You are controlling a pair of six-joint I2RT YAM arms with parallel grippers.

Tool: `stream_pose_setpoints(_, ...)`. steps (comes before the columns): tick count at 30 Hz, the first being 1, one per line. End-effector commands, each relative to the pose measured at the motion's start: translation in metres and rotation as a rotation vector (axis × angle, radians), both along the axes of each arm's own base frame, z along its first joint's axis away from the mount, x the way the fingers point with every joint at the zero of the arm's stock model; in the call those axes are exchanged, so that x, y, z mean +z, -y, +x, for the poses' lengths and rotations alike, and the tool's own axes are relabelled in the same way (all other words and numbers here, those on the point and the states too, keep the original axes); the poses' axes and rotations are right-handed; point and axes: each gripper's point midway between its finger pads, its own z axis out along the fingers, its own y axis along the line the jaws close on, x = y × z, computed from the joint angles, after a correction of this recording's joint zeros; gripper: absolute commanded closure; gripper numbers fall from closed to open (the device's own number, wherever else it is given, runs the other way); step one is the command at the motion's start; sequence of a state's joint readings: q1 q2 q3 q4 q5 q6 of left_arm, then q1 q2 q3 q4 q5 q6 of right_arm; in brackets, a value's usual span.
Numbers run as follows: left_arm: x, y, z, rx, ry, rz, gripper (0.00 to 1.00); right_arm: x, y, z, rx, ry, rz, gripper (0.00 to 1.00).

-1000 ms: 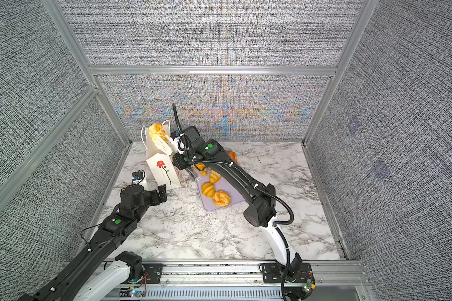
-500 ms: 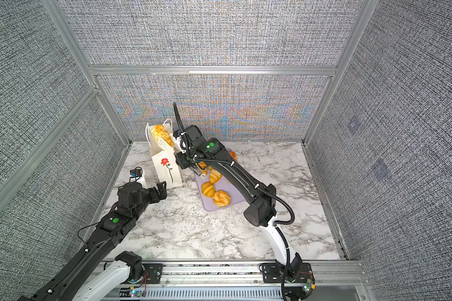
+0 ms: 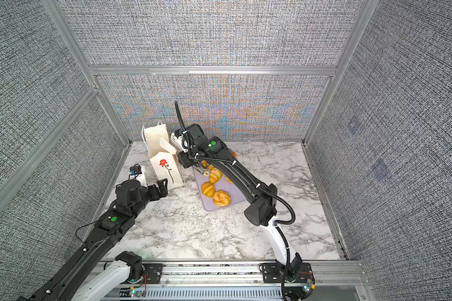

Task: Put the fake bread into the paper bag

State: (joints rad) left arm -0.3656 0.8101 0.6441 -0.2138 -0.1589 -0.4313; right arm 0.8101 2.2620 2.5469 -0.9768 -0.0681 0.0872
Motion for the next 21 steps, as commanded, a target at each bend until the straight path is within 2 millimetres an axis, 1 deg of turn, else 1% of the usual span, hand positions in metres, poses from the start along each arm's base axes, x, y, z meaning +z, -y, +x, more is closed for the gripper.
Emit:
stream_pose_setpoints(1, 0.000, -0.008, -0.001, 0.049, -0.005, 0.002, 0.01, 0.013, 0.002, -0.002, 0.004, 0.023, 0.019, 0.50)
stream_pose_setpoints(3, -0.001, -0.018, -0.002, 0.095, -0.005, 0.016, 0.01, 0.016, 0.004, -0.003, 0.001, 0.024, 0.023, 0.50)
stream_pose_setpoints(6, 0.004, -0.025, 0.000, 0.113, 0.005, 0.030, 0.01, 0.020, 0.008, -0.007, -0.001, 0.021, 0.025, 0.50)
stream_pose_setpoints(10, 0.008, -0.033, 0.006, 0.121, 0.011, 0.054, 0.00, 0.018, 0.016, -0.011, -0.015, 0.009, 0.015, 0.50)
stream_pose_setpoints(13, 0.014, -0.039, 0.013, 0.120, 0.018, 0.063, 0.01, 0.021, 0.023, -0.013, -0.030, 0.009, 0.018, 0.50)
stream_pose_setpoints(17, 0.032, -0.045, 0.022, 0.111, 0.044, 0.070, 0.01, 0.025, 0.032, -0.016, -0.044, 0.020, 0.010, 0.50)
stream_pose_setpoints(21, 0.053, -0.043, 0.030, 0.084, 0.064, 0.081, 0.01, 0.025, 0.047, -0.017, -0.068, 0.027, -0.003, 0.50)
